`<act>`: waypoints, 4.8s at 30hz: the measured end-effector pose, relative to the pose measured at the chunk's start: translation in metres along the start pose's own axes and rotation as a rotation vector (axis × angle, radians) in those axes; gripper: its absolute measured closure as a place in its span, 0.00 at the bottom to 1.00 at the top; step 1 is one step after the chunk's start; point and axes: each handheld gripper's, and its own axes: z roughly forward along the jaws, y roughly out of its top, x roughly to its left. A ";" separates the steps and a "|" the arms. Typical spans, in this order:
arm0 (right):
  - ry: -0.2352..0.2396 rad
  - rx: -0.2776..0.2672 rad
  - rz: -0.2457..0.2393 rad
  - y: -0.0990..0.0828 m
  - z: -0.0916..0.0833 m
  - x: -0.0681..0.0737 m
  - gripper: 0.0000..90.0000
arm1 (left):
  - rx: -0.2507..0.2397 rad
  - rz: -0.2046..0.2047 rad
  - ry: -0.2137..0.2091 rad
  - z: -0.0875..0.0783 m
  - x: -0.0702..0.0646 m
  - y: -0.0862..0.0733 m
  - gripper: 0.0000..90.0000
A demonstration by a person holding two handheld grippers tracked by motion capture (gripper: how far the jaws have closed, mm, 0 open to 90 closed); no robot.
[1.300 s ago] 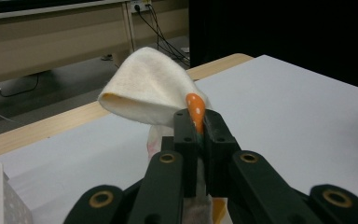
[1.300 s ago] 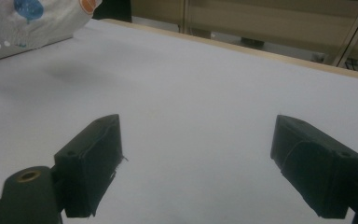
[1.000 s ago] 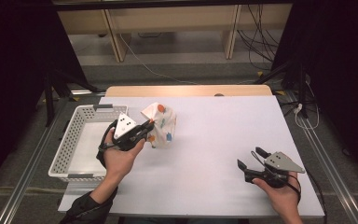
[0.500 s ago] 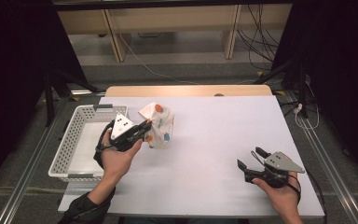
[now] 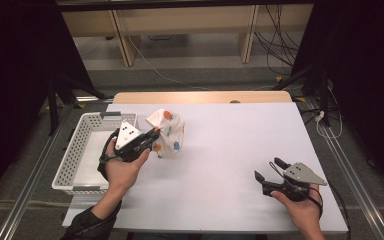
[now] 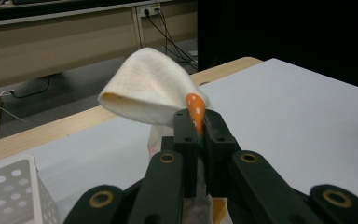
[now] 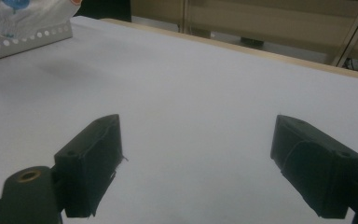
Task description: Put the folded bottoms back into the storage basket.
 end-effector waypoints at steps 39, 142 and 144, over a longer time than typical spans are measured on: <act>-0.001 -0.001 0.000 0.000 0.000 0.000 0.19 | -0.023 -0.009 0.031 -0.014 0.012 0.002 0.94; -0.005 0.003 -0.001 0.000 0.000 0.000 0.19 | -0.108 -0.047 0.118 -0.040 0.044 0.003 0.94; -0.004 0.001 -0.001 0.000 0.000 0.000 0.19 | -0.107 -0.045 0.119 -0.041 0.045 0.004 0.94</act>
